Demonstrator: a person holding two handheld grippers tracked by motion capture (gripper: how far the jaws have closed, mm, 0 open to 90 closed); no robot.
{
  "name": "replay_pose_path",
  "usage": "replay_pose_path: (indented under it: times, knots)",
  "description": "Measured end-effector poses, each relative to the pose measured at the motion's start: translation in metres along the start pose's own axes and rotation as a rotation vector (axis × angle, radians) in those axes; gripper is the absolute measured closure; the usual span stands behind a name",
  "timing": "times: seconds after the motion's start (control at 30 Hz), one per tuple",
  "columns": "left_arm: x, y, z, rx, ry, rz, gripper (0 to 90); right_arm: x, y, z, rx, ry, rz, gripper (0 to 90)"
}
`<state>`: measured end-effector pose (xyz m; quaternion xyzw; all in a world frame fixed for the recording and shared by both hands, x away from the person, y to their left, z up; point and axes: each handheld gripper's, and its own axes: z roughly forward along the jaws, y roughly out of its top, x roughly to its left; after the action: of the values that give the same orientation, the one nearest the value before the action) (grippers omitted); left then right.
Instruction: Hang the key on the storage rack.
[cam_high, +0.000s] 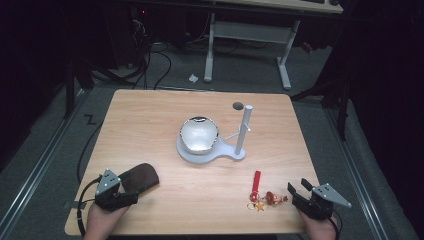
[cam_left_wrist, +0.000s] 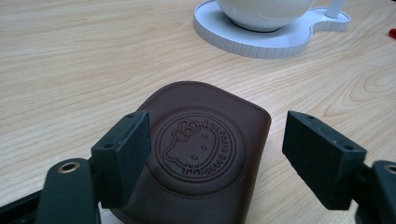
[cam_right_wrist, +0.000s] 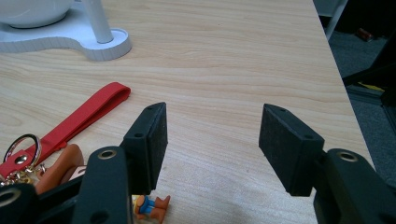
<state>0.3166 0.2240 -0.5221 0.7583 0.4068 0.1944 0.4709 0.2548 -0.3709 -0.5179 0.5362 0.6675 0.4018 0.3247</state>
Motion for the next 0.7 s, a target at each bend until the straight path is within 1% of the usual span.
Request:
replay_pose_path:
  times: [0.17, 0.5, 0.57, 0.7]
  knots:
    - [0.0003, -0.0004, -0.0003, 0.0, 0.002, -0.003, 23.8, 0.0004, 0.0003, -0.0009, -0.006, 0.009, -0.004, 42.7]
    - [0.0016, -0.0018, -0.0051, -0.008, 0.007, -0.014, 23.8, 0.0058, 0.002, -0.0005, -0.012, 0.027, -0.017, 42.9]
    - [0.0015, -0.0018, -0.0051, -0.008, 0.007, -0.015, 23.8, 0.0063, 0.0018, 0.0005, -0.014, 0.03, -0.022, 44.2]
    - [0.0016, -0.0014, -0.0043, -0.01, 0.008, -0.015, 23.9, 0.0093, 0.0045, 0.001, -0.029, 0.016, -0.018, 45.6]
